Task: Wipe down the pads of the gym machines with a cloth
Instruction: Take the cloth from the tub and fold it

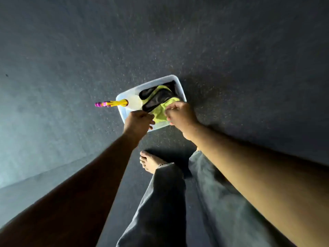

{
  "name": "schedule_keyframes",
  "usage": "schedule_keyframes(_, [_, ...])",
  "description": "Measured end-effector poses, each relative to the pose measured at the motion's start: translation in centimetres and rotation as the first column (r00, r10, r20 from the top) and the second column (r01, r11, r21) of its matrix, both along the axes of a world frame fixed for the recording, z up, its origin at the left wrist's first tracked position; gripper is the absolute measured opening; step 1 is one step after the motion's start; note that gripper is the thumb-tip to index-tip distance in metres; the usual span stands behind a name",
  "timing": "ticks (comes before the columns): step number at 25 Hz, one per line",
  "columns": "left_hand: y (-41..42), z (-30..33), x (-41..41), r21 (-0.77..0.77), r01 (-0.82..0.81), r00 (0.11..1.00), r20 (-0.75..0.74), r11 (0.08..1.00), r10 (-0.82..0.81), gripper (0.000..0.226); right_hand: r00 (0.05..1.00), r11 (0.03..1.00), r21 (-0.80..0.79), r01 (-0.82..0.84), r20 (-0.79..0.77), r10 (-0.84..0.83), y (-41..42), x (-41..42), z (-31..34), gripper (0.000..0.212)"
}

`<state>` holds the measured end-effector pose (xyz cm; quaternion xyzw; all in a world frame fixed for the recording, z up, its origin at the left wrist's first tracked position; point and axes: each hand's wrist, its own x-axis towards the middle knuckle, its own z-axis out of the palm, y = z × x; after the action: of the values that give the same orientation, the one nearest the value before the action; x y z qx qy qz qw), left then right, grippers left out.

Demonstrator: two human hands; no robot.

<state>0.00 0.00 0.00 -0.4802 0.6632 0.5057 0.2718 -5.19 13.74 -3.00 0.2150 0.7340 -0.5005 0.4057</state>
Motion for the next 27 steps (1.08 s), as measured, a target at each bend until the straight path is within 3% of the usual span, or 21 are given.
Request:
schedule_keyframes(2, [-0.1, -5.0, 0.0, -0.036, 0.015, 1.0, -0.02, 0.999, -0.016, 0.013, 0.976, 0.976, 0.125, -0.18, -0.1, 0.193, -0.7, -0.2, -4.7, 0.007])
schedule_keyframes(5, [0.7, -11.4, -0.2, -0.078, 0.011, 1.0, -0.001, 0.997, -0.011, 0.01, 0.828, 0.808, 0.293, -0.511, -0.086, 0.554, -1.1, -2.2, -10.1, 0.033])
schedule_keyframes(6, [1.0, -12.9, -0.2, -0.089, 0.046, 0.999, -0.001, 0.995, -0.047, 0.004, 0.788, 0.764, 0.344, -0.545, -0.102, 0.608, -1.4, -2.8, -11.6, 0.047])
schedule_keyframes(8, [1.1, -15.4, -0.2, -0.166, 0.168, 0.985, 0.051, 0.972, -0.162, 0.025, 0.755, 0.691, 0.48, -0.54, -0.088, 0.65, -1.7, -3.5, -14.4, 0.06])
schedule_keyframes(9, [1.0, -16.4, -0.1, -0.199, 0.18, 0.983, 0.078, 0.963, -0.167, 0.037, 0.687, 0.622, 0.511, -0.594, -0.08, 0.722, -1.6, -3.7, -15.4, 0.056])
schedule_keyframes(12, [0.6, -16.7, -0.2, -0.195, -0.133, 0.99, 0.014, 0.972, 0.139, 0.041, 0.574, 0.523, 0.522, -0.674, -0.075, 0.815, -1.3, -4.8, -13.9, 0.031])
schedule_keyframes(14, [1.1, -15.4, -0.2, -0.258, -0.179, 0.983, -0.006, 0.949, 0.184, 0.029, 0.642, 0.64, 0.468, -0.609, -0.184, 0.744, -0.9, -5.6, -12.2, 0.041])
schedule_keyframes(17, [1.8, -11.1, -0.5, -0.336, -0.162, 0.986, -0.099, 0.928, 0.136, 0.032, 0.655, 0.685, 0.339, -0.646, -0.216, 0.724, -0.2, -5.8, -8.0, 0.059])
schedule_keyframes(20, [1.1, -3.8, 0.1, -0.425, -0.188, 0.976, -0.184, 0.886, 0.118, 0.04, 0.685, 0.746, 0.337, -0.575, -0.302, 0.664, 1.3, -5.5, -2.1, 0.036])
schedule_keyframes(22, [0.1, 1.8, 0.5, -0.49, -0.081, 0.974, -0.225, 0.868, -0.036, 0.031, 0.674, 0.784, 0.383, -0.489, -0.404, 0.618, 2.3, -5.5, 2.9, 0.021])
schedule_keyframes(27, [-1.3, 17.9, 1.5, -0.399, -0.041, 0.921, -0.37, 0.916, -0.12, 0.029, 0.616, 0.861, 0.257, -0.439, -0.611, 0.497, 4.2, -4.9, 18.5, 0.019])
